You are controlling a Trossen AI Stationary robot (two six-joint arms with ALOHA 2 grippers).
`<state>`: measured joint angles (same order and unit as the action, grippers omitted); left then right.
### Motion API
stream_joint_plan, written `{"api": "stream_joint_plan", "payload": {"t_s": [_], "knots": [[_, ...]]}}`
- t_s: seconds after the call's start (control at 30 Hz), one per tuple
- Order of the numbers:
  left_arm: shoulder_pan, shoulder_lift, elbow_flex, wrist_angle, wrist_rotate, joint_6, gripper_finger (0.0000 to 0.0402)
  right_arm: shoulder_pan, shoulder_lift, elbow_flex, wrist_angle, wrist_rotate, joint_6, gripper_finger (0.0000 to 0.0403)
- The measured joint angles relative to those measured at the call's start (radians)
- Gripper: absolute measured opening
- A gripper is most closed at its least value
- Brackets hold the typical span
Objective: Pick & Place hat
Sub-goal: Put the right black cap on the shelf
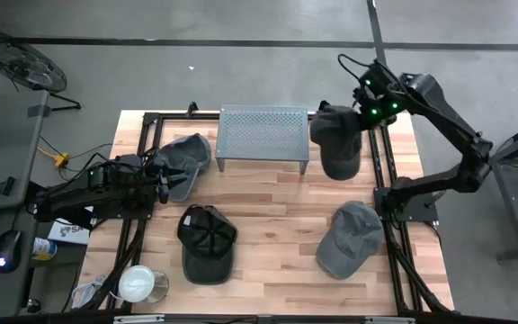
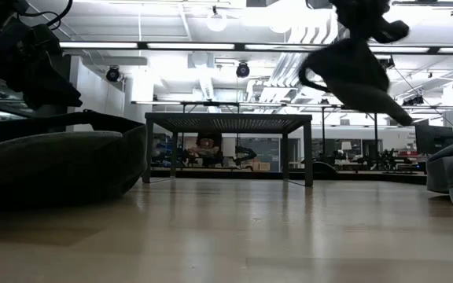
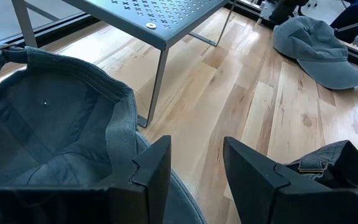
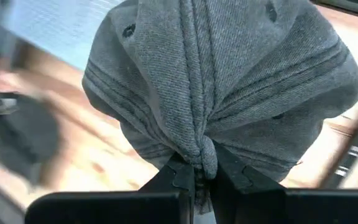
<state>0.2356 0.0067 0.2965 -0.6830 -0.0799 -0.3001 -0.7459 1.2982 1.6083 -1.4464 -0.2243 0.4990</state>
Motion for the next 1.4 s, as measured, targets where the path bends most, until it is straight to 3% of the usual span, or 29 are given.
{"api": "stream_joint_plan", "payload": {"t_s": [0.33,0.53,0.93,1.4], "knots": [[0.0,0.0,0.0,0.0,0.0,0.0,0.0145,0.081,0.25,0.305,0.028,-0.054,0.163,0.0017],[0.0,0.0,0.0,0.0,0.0,0.0,0.0145,0.111,0.374,0.42,0.093,-0.099,0.252,0.0017],[0.0,0.0,0.0,0.0,0.0,0.0,0.0145,0.14,0.469,0.459,0.193,-0.125,0.372,0.0017],[0.0,0.0,0.0,0.0,0.0,0.0,0.0145,0.103,0.56,0.459,0.268,-0.066,0.346,0.0017]]}}
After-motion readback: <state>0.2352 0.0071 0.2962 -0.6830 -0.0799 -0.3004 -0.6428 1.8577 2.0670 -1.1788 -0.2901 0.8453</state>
